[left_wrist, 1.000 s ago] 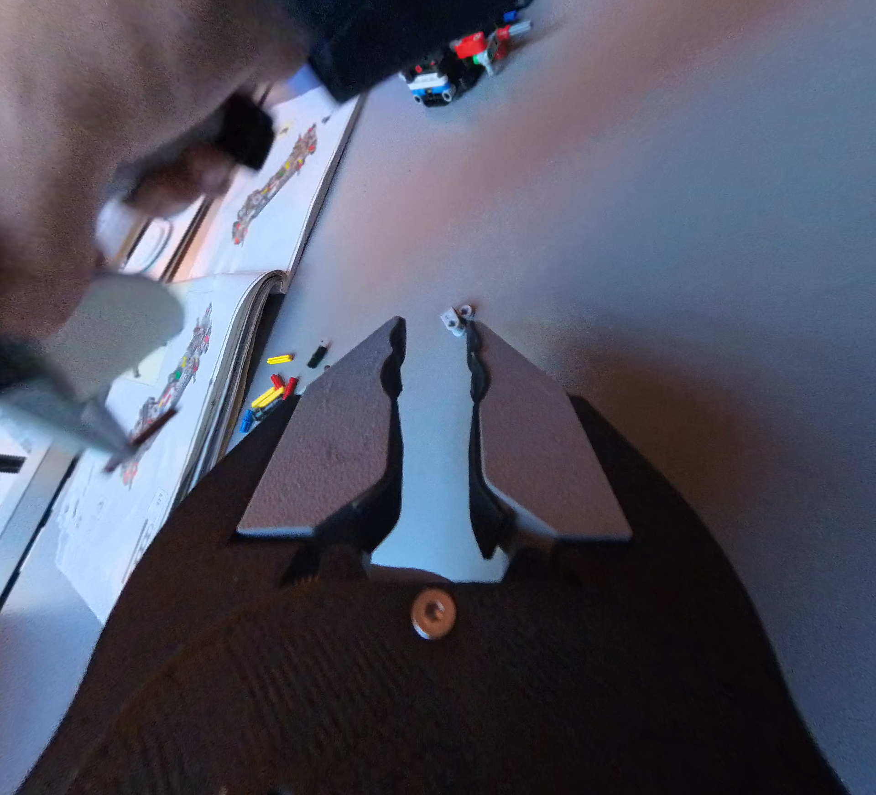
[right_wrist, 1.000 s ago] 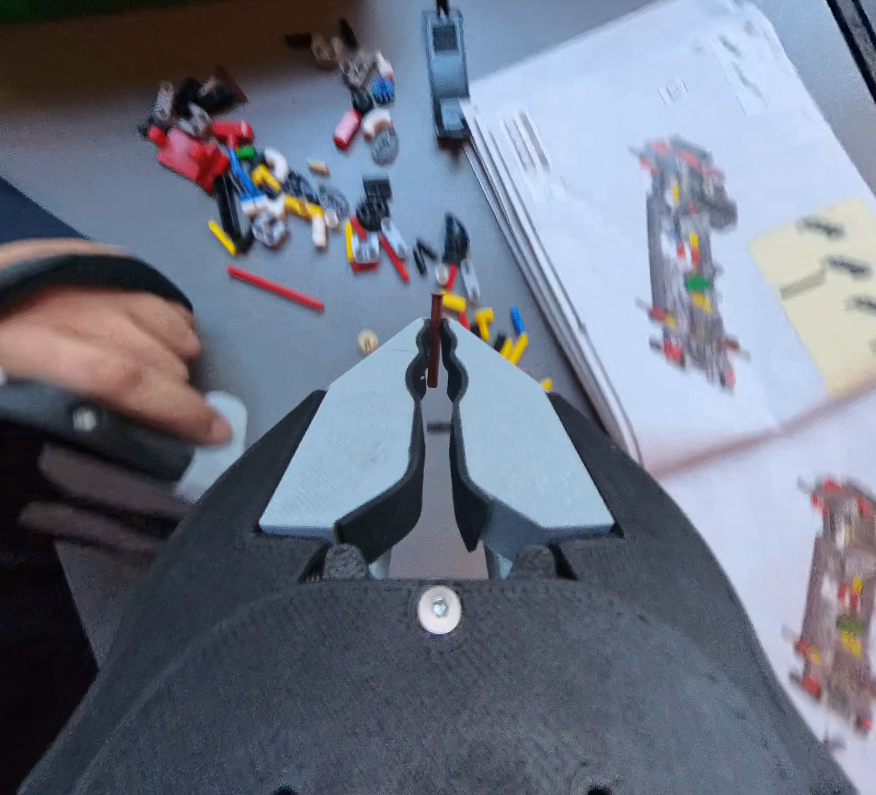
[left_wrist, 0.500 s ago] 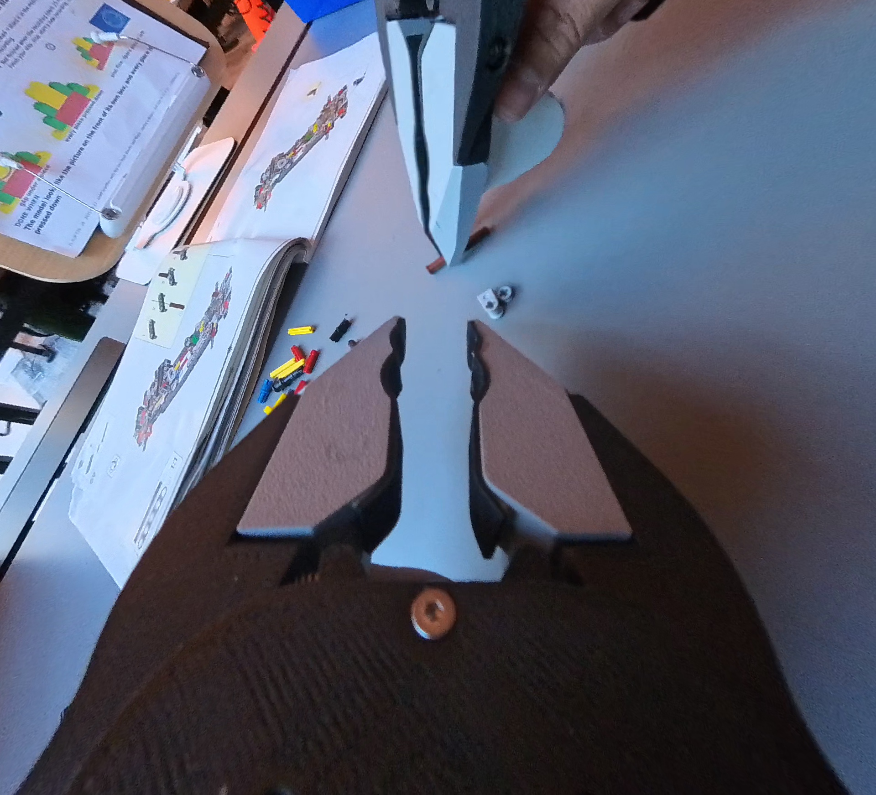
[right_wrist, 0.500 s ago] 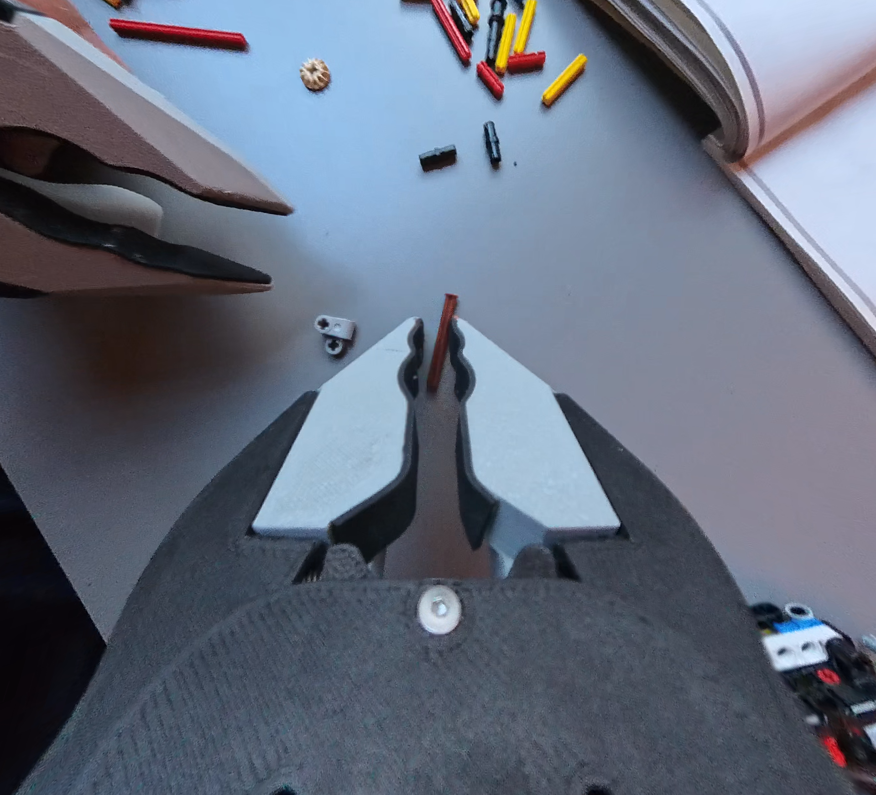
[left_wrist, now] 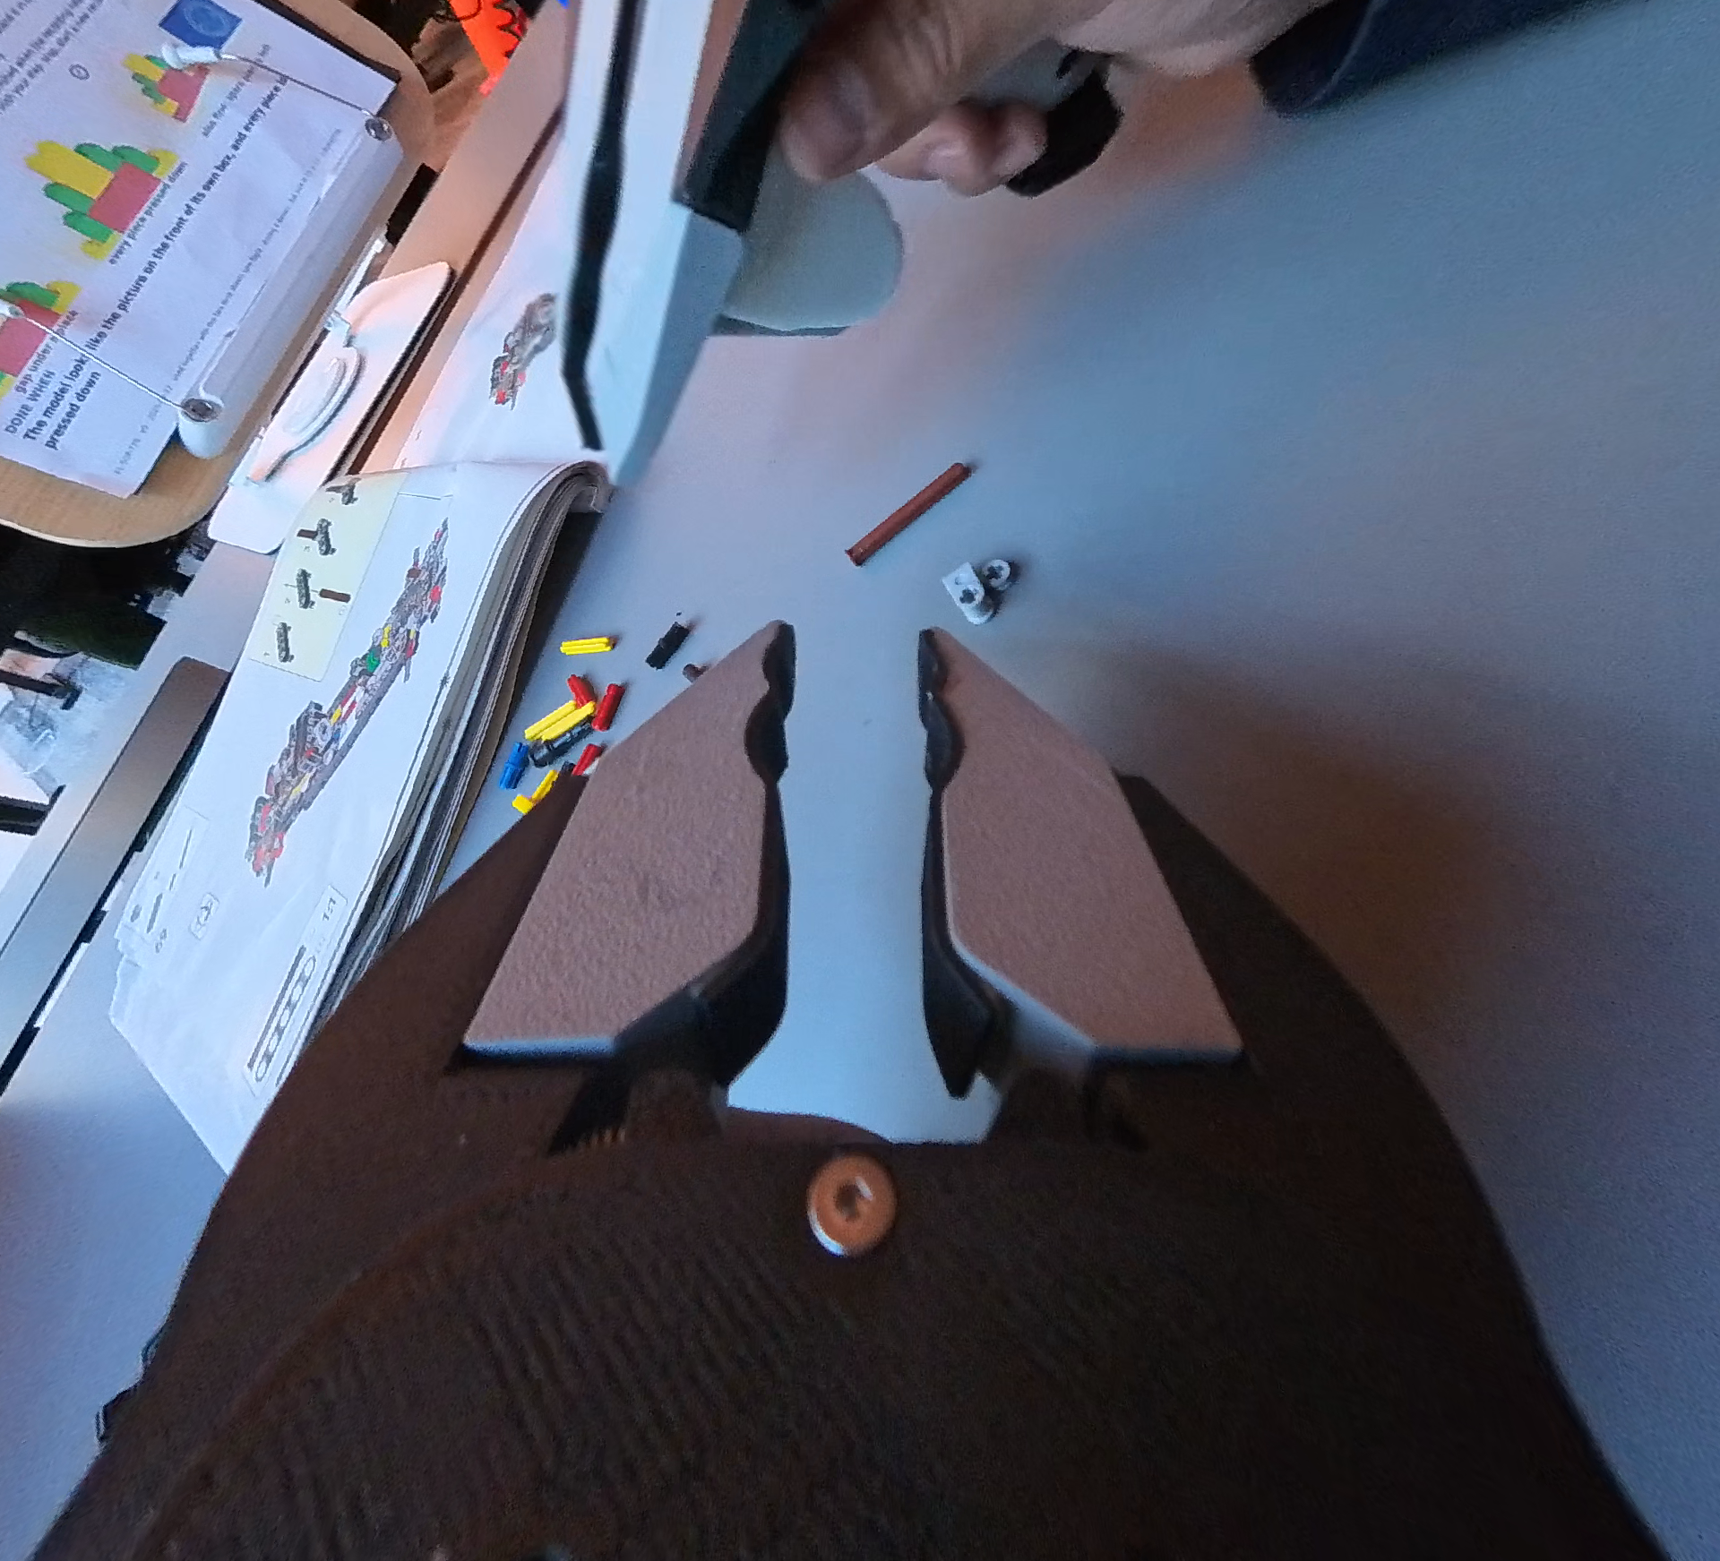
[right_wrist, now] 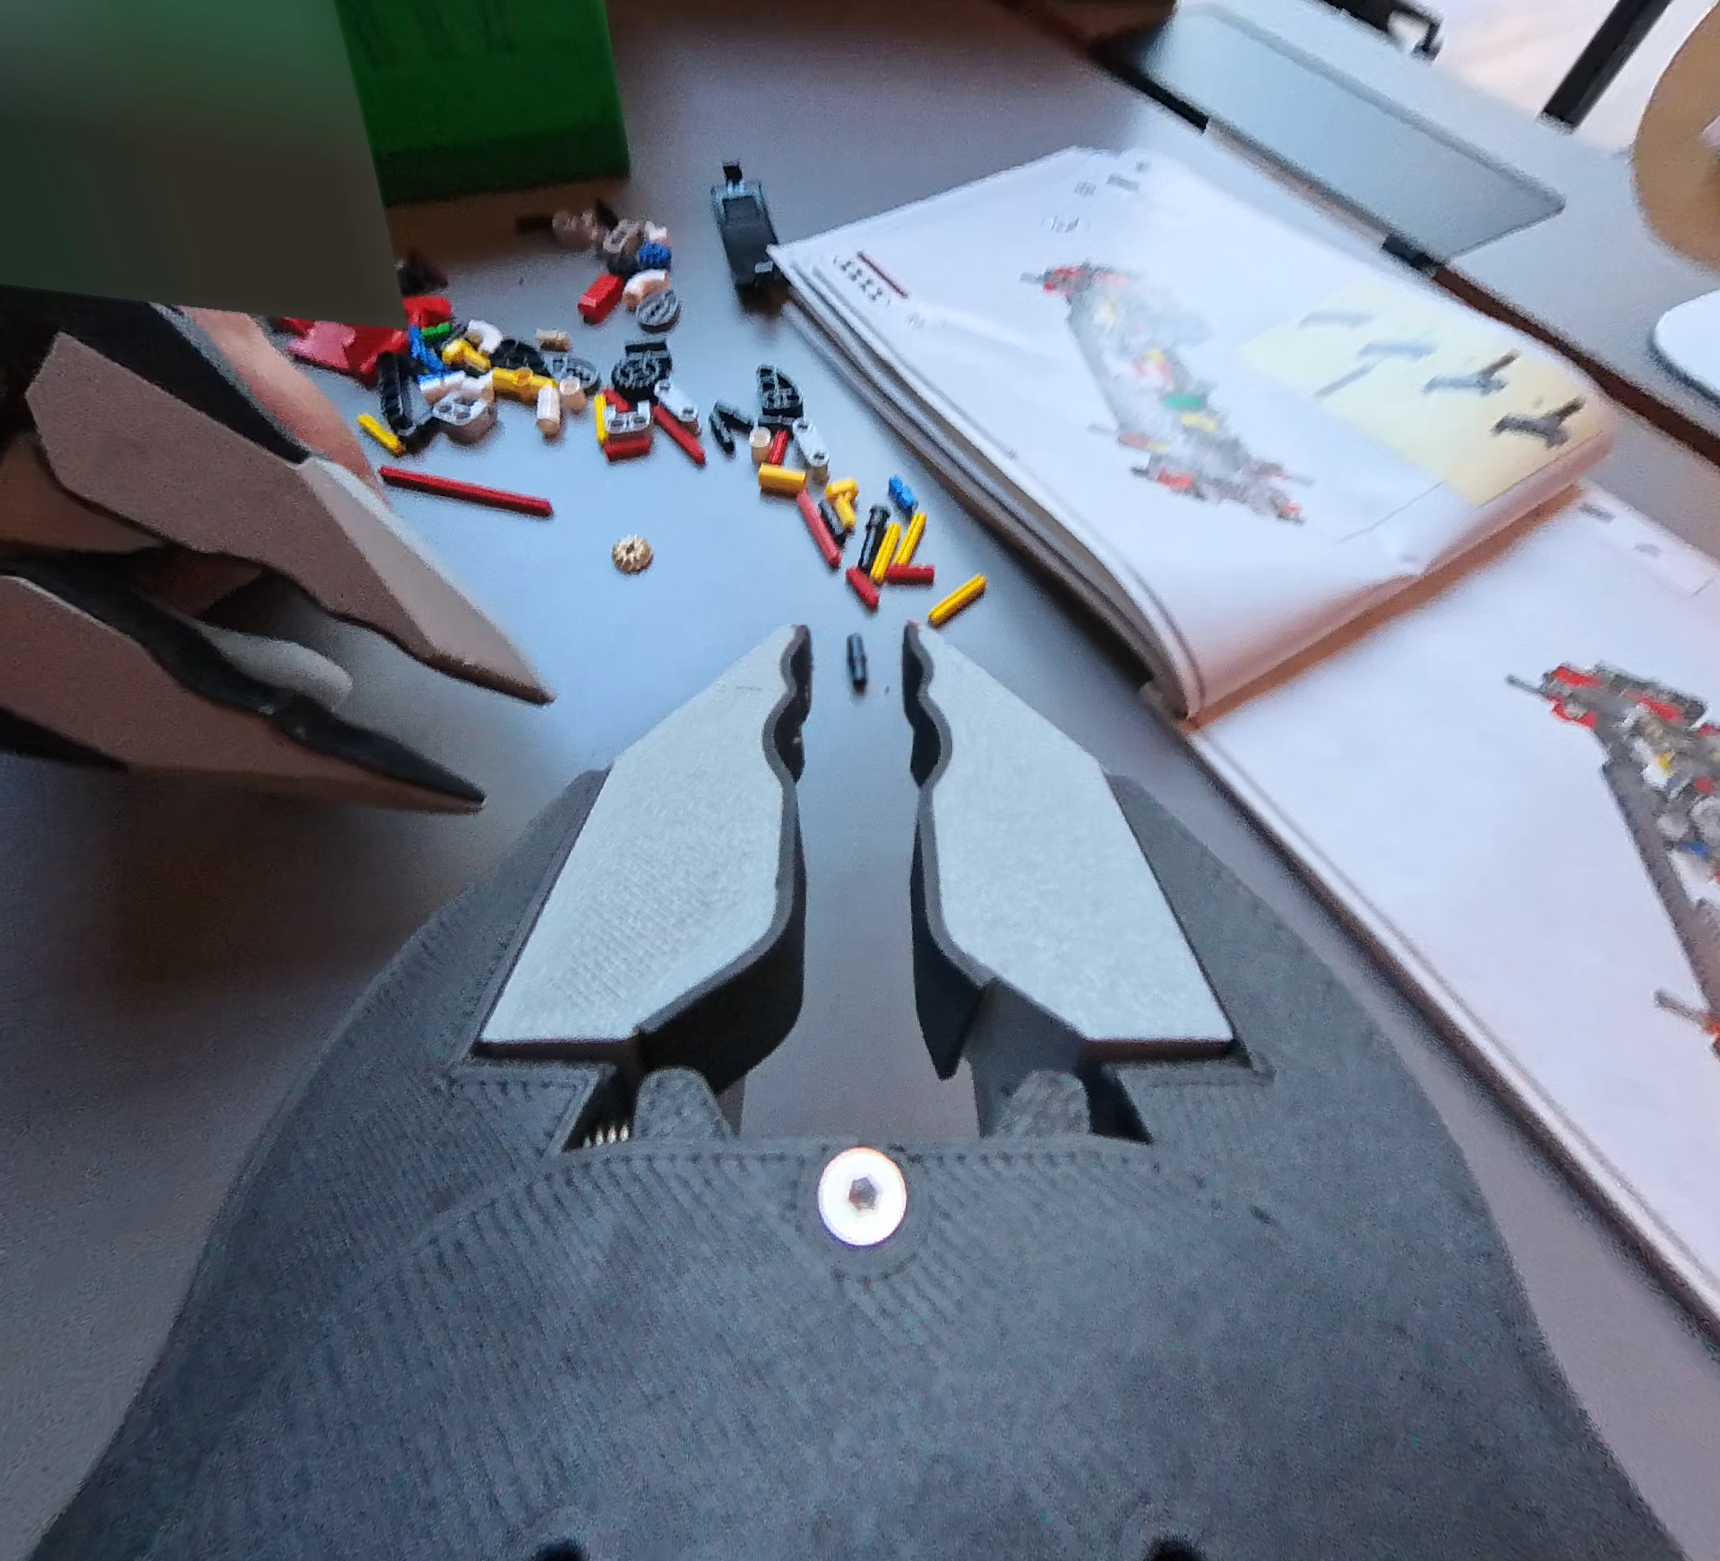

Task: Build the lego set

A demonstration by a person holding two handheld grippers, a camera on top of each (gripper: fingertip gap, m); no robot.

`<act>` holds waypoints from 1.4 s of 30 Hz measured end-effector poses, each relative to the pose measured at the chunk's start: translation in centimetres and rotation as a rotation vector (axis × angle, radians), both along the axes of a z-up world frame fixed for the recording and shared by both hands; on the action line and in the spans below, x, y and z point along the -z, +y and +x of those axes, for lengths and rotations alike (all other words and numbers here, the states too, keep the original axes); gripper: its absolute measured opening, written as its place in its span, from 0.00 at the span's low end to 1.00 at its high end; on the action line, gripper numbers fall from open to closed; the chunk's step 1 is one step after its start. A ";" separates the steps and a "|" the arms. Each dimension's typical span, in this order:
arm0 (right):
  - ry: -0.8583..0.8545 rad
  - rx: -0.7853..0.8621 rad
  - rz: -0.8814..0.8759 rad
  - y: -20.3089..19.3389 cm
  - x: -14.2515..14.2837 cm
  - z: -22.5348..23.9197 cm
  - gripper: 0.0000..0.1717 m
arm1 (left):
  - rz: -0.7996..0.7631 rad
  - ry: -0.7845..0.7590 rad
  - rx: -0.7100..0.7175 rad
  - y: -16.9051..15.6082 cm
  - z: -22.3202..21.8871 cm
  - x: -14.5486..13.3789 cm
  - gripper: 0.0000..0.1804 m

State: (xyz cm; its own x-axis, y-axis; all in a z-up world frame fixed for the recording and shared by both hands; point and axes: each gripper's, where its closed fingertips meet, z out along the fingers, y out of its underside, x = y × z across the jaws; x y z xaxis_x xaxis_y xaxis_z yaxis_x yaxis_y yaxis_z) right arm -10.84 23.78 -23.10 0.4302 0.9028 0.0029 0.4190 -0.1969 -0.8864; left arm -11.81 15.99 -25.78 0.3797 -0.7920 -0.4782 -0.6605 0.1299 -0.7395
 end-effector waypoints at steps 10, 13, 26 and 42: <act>-0.029 0.003 0.051 1.2 1.0 -0.6 0.06 | 0.019 -0.009 0.009 -0.1 0.3 -0.2 0.13; -0.113 -0.013 -0.002 0.9 2.9 -0.7 0.05 | 0.031 0.004 0.011 -0.1 0.4 -0.1 0.13; -0.263 -0.085 -0.062 1.5 5.1 -2.6 0.03 | 0.027 -0.013 0.006 0.0 0.2 -0.4 0.12; -0.302 -0.100 -0.128 0.7 5.9 -1.9 0.00 | 0.003 -0.018 0.008 -0.2 0.2 -0.3 0.13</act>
State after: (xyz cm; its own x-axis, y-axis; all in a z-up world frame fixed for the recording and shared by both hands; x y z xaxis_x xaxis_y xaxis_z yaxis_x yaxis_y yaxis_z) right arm -12.70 24.52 -28.96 0.3363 0.9418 0.0009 0.6820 -0.2429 -0.6899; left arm -11.57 15.78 -25.50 0.3816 -0.7938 -0.4736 -0.6462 0.1373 -0.7508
